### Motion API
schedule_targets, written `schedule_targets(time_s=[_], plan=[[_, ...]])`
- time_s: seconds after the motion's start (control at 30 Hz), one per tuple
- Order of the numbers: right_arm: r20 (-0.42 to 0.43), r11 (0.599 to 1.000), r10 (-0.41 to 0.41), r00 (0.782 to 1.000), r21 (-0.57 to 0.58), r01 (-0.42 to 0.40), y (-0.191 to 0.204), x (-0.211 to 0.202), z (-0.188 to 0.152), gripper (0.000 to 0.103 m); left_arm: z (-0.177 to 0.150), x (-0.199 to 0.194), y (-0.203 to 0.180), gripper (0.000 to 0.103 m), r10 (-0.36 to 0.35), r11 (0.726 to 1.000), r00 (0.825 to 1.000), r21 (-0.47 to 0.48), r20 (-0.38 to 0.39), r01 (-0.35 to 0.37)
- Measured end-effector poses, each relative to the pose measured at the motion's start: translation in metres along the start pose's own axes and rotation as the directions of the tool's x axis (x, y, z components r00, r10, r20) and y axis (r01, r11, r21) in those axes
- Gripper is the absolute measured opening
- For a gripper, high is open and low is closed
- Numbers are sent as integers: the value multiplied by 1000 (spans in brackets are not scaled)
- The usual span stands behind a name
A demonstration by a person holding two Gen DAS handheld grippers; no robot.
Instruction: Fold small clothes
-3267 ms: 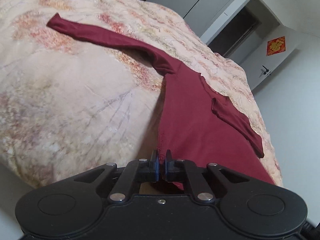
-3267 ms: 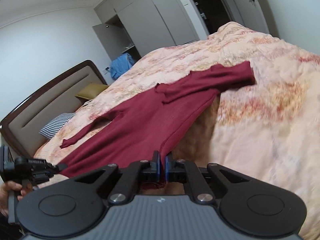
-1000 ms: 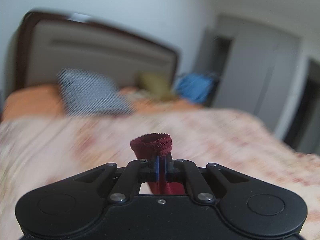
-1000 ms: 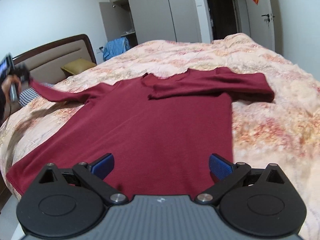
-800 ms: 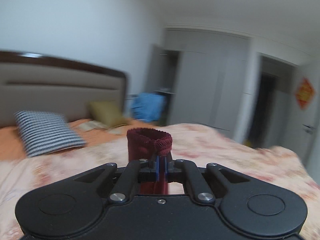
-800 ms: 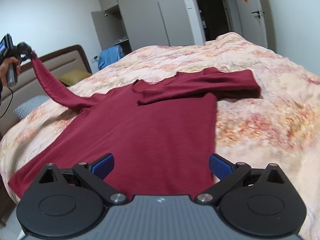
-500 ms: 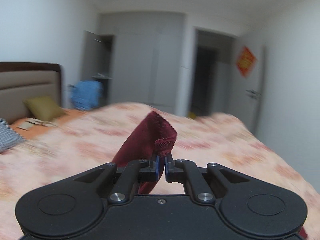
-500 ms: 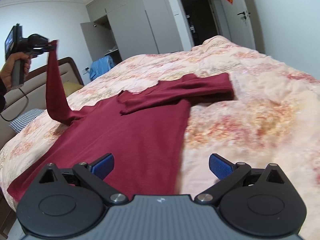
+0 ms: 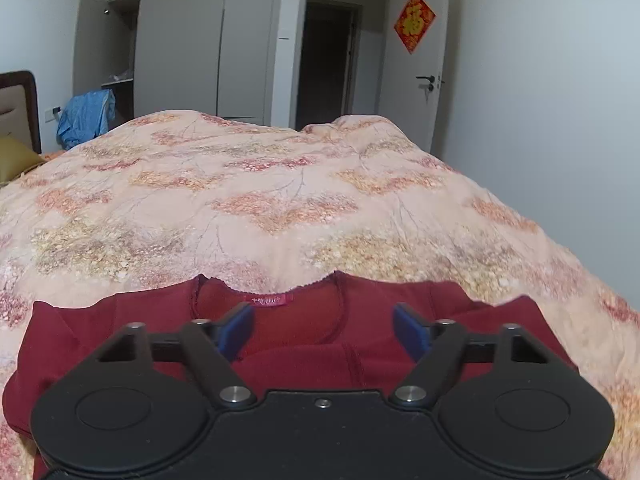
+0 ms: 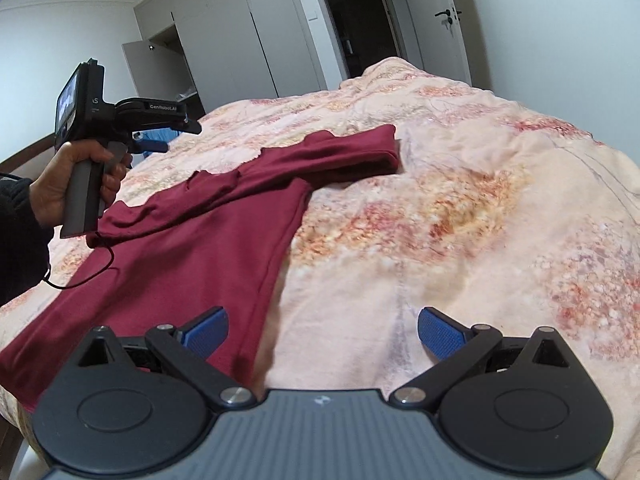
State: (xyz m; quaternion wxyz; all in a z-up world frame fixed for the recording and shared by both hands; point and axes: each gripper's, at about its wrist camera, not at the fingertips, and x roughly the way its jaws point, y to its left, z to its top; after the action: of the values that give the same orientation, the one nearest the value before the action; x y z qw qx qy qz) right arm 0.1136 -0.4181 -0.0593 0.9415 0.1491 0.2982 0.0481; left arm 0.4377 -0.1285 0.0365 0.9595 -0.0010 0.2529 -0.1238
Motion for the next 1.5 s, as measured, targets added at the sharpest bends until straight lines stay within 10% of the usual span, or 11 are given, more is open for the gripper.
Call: schedule_targets(time_s=[0.13,0.5,0.67,0.9,1.27,1.4,1.5], plan=[[-3,1000,5,1000,-5,-5,4,5,2,103,13,-22,13,100,41,999,999,2,24,-41],[-44,982,122,992,-141,-127,59,56,55,103,77,-138,136,102,257,966,957,-8,132,-258],[-85,971,158,984,-165,-170,89,98,85,103,34,-173,205,102,360,932,925,-10,120,-362],[-105,924,260,960,-262,-278,127,165,122,98,-60,-147,261,102,351,933,935,-68,-47,-354],[-159,928,176,971,-301,-218,150,252,149,53,-87,-100,232,102,230,962,973,155,-8,-226],[-156,933,189,970,-279,-226,147,257,149,0,-87,-80,222,79,243,946,970,222,-3,-236],[-89,941,189,978,-269,-206,139,240,152,0,-87,-71,225,63,222,953,975,215,-23,-212]])
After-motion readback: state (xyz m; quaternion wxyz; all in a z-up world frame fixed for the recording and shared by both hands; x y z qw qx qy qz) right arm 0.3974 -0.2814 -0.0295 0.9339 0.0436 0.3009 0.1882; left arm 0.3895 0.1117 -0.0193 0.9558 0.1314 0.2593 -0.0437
